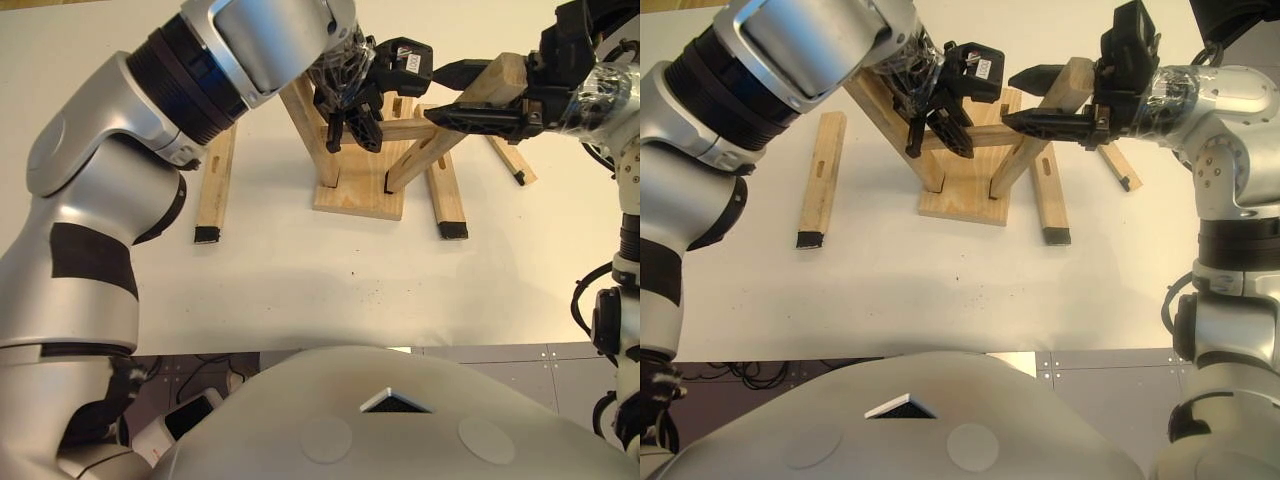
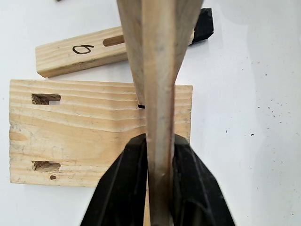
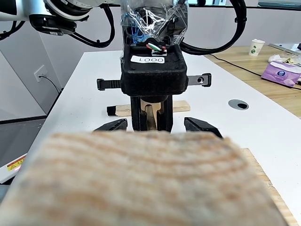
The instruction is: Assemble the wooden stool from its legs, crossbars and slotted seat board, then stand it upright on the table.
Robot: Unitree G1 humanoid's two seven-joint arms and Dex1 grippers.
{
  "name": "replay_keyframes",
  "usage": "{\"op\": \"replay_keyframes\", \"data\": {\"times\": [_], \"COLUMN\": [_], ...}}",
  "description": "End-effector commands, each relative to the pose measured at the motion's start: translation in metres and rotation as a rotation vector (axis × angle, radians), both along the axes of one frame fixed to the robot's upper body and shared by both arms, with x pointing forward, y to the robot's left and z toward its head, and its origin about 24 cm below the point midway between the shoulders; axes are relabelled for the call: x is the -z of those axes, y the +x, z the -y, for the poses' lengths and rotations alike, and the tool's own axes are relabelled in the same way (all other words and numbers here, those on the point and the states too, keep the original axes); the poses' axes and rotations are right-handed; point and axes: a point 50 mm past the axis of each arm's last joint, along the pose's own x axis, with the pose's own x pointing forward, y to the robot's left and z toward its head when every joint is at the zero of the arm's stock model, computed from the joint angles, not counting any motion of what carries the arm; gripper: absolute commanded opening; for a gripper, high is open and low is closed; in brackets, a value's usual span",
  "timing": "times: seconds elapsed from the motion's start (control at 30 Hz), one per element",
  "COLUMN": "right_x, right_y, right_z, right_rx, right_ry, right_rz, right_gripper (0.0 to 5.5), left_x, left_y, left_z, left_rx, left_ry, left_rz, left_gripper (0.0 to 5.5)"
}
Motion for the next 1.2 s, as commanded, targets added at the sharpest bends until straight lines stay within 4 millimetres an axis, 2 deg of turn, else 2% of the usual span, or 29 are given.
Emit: {"op": "replay_keyframes", "data": {"times": [0.03,0.13,0.3,0.43,0.57,0.6,0.73,0.83,1.13,1.2], "right_x": [0.024,0.023,0.022,0.017,0.022,0.022,0.022,0.021,0.026,0.027], "right_y": [-0.010,-0.009,-0.008,-0.014,-0.014,-0.014,-0.012,-0.012,-0.015,-0.016], "right_z": [0.009,0.011,0.005,-0.001,-0.001,0.000,0.001,0.002,0.002,0.002], "right_rx": [0.003,0.024,0.034,-0.014,-0.006,-0.003,0.006,0.004,0.005,0.004], "right_ry": [0.030,0.041,0.064,0.078,0.061,0.060,0.056,0.048,0.024,0.022], "right_rz": [-0.149,-0.139,-0.129,-0.119,-0.129,-0.130,-0.126,-0.122,-0.135,-0.138], "right_gripper": [2.02,2.02,2.02,2.02,2.02,2.02,2.02,2.02,2.02,2.02], "left_x": [0.203,0.202,0.201,0.203,0.199,0.196,0.179,0.163,0.098,0.090], "left_y": [-0.080,-0.086,-0.083,-0.081,-0.078,-0.075,-0.059,-0.050,-0.040,-0.036], "left_z": [-0.143,-0.145,-0.141,-0.134,-0.128,-0.128,-0.124,-0.122,-0.097,-0.093], "left_rx": [-0.295,-0.291,-0.303,-0.301,-0.259,-0.259,-0.275,-0.278,-0.265,-0.274], "left_ry": [0.667,0.667,0.664,0.646,0.591,0.581,0.540,0.503,0.246,0.215], "left_rz": [-0.365,-0.396,-0.387,-0.385,-0.391,-0.387,-0.349,-0.320,-0.285,-0.260], "left_gripper": [0.48,0.48,0.48,0.48,0.48,0.85,1.50,1.53,1.53,1.53]}}
